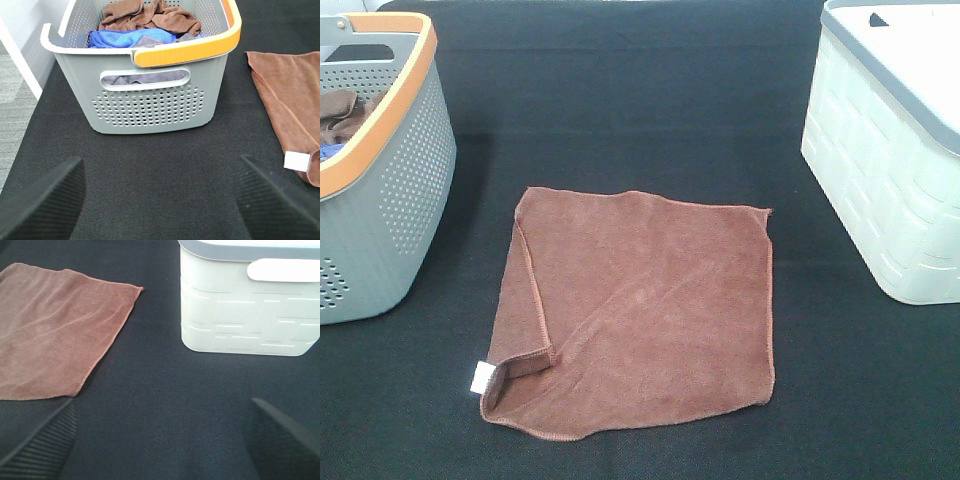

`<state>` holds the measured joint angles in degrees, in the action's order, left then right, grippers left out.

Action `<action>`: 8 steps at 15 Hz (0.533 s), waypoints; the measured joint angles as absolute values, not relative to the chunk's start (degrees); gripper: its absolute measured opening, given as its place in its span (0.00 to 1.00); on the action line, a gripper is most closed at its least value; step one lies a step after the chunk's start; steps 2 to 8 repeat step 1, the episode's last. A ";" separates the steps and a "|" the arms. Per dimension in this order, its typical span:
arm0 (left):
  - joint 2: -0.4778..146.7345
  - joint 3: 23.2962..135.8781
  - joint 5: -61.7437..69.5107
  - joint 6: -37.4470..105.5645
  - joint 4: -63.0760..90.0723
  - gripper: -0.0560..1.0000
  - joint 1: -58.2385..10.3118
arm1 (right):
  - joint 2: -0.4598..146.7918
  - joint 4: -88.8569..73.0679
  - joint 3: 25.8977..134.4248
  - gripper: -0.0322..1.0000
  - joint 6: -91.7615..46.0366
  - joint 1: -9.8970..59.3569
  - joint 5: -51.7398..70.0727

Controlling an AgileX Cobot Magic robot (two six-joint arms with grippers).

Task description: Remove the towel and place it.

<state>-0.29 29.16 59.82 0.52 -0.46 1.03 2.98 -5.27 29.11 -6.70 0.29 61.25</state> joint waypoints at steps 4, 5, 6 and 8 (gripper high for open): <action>-0.29 29.16 59.82 0.52 -0.46 0.79 1.03 | 2.98 -5.27 29.11 0.85 -6.70 0.29 61.25; -0.29 29.16 59.82 0.52 -0.46 0.79 1.03 | 2.98 -5.27 29.11 0.85 -6.70 0.29 61.25; -0.29 29.16 59.82 0.52 -0.46 0.79 1.03 | 2.98 -5.27 29.11 0.85 -6.70 0.29 61.25; -0.29 29.16 59.82 0.52 -0.46 0.79 1.03 | 2.98 -5.27 29.11 0.85 -6.70 0.29 61.25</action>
